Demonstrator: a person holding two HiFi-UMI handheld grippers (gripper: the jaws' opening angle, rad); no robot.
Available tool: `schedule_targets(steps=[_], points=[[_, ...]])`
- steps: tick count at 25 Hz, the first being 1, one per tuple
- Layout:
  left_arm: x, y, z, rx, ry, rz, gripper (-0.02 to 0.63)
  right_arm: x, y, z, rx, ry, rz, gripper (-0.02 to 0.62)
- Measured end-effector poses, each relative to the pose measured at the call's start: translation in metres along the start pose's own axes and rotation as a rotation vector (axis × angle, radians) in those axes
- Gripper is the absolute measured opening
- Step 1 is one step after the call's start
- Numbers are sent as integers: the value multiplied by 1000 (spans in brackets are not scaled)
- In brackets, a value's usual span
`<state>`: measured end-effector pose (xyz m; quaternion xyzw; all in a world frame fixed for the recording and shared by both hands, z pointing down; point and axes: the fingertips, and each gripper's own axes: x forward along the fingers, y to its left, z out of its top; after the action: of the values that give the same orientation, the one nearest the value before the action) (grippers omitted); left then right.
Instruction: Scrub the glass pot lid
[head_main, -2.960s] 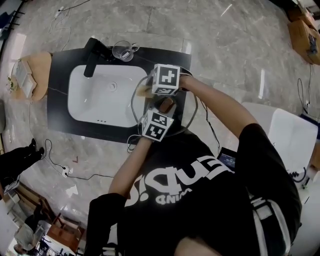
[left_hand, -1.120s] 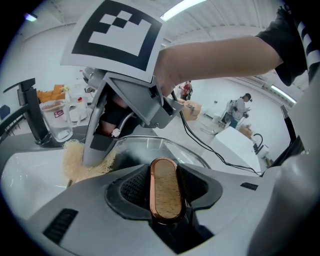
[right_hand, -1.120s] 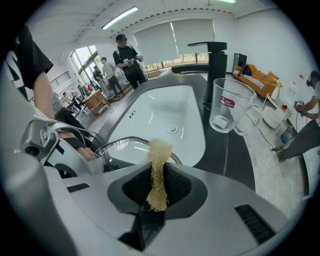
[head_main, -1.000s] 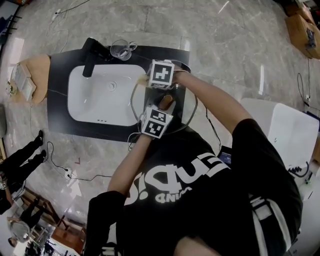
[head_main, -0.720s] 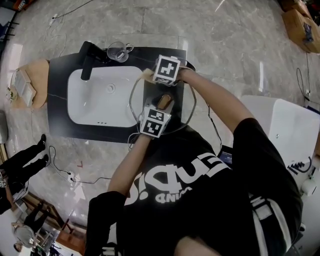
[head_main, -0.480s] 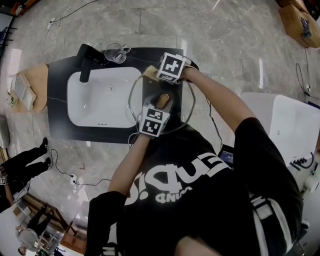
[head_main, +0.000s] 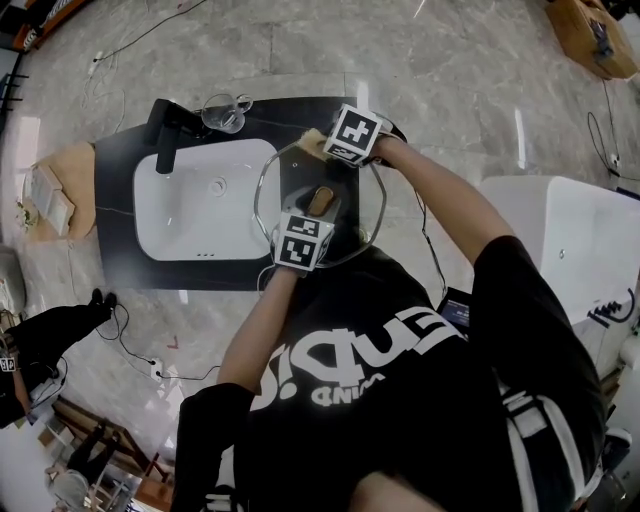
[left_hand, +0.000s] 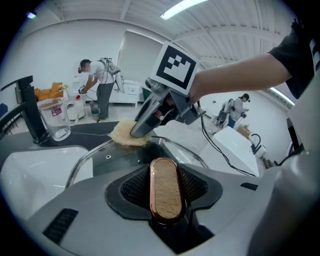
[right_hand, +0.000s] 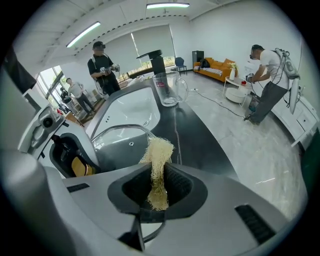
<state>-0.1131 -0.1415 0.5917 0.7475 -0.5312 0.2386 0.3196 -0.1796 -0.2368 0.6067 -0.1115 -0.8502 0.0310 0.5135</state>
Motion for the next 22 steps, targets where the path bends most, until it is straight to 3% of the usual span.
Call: schedule_targets(steps=[22], points=[[0,-1,1,-4,5,-16,183,-39,-4,-82,145,-28,-125,48]])
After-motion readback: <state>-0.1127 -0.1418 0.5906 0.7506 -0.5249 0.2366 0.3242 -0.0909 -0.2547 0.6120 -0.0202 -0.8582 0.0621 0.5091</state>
